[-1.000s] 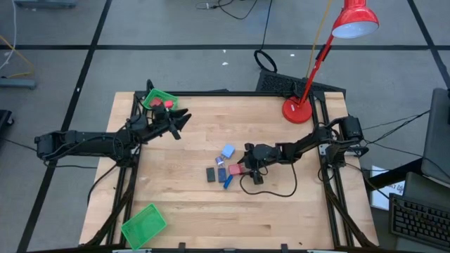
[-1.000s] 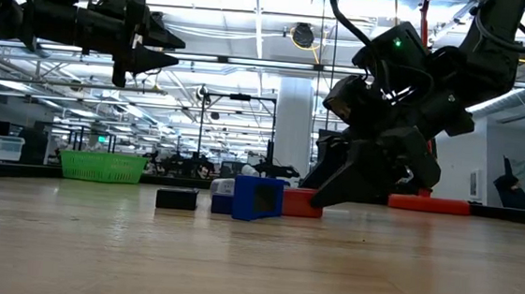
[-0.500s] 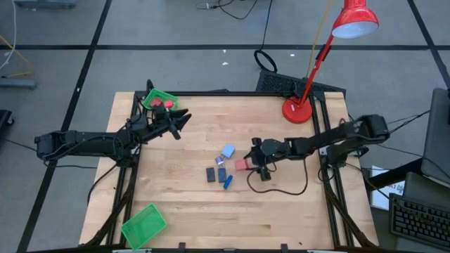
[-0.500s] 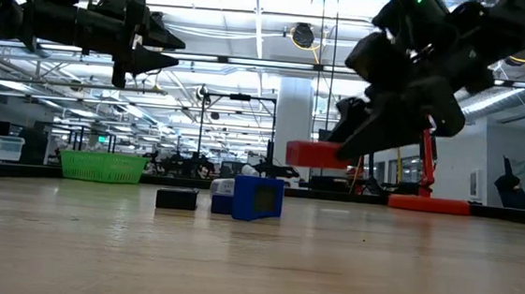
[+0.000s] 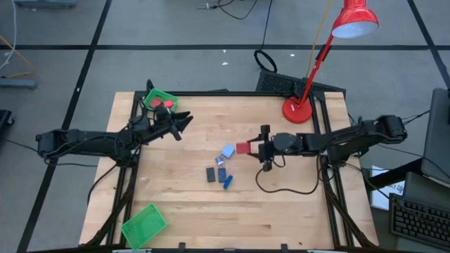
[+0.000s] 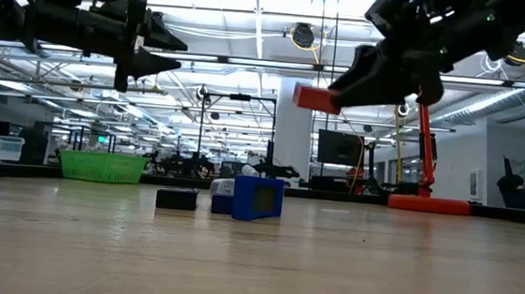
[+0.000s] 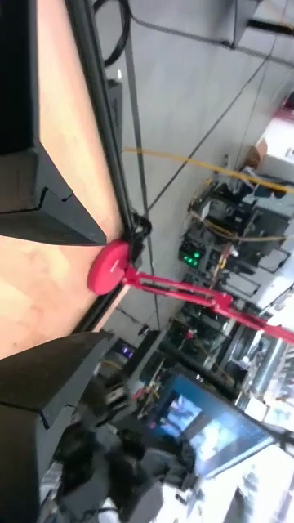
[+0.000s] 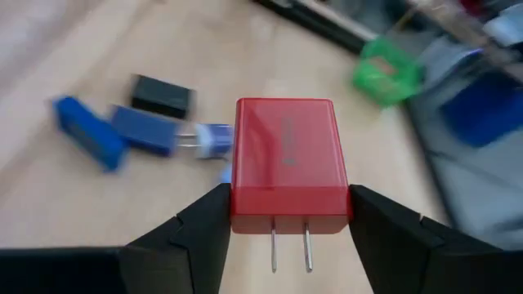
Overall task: Pick & Place Office items
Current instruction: Put the red charger adapter into the top green basket
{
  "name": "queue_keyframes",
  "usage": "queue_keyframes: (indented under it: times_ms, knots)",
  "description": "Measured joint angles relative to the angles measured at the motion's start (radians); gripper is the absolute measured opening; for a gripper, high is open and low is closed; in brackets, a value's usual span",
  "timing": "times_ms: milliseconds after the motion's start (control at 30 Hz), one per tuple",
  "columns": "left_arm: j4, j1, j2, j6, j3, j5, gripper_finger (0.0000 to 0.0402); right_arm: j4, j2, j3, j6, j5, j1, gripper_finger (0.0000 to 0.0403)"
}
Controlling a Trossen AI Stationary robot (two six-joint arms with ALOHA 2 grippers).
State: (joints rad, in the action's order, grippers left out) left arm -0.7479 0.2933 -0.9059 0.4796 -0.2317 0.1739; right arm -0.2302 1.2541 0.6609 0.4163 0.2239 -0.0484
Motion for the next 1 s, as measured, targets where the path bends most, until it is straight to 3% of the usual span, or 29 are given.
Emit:
queue_keyframes:
  times_ms: [133,233,1000]
  knots:
    - [-0.083,-0.029,-0.08,-0.018,0.0,-0.002,0.0186,-0.031,-0.02,0.0,0.093,0.168,-0.019,0.0211]
    - [-0.122,-0.058,-0.154,-0.054,-0.011,-0.033,0.0186,-0.042,-0.019,0.0,0.138,0.23,-0.038,0.0211]
    - [-0.137,-0.289,-0.575,-0.112,-0.351,-0.069,0.0186,-0.117,-0.018,0.0,0.314,0.247,-0.065,0.0212]
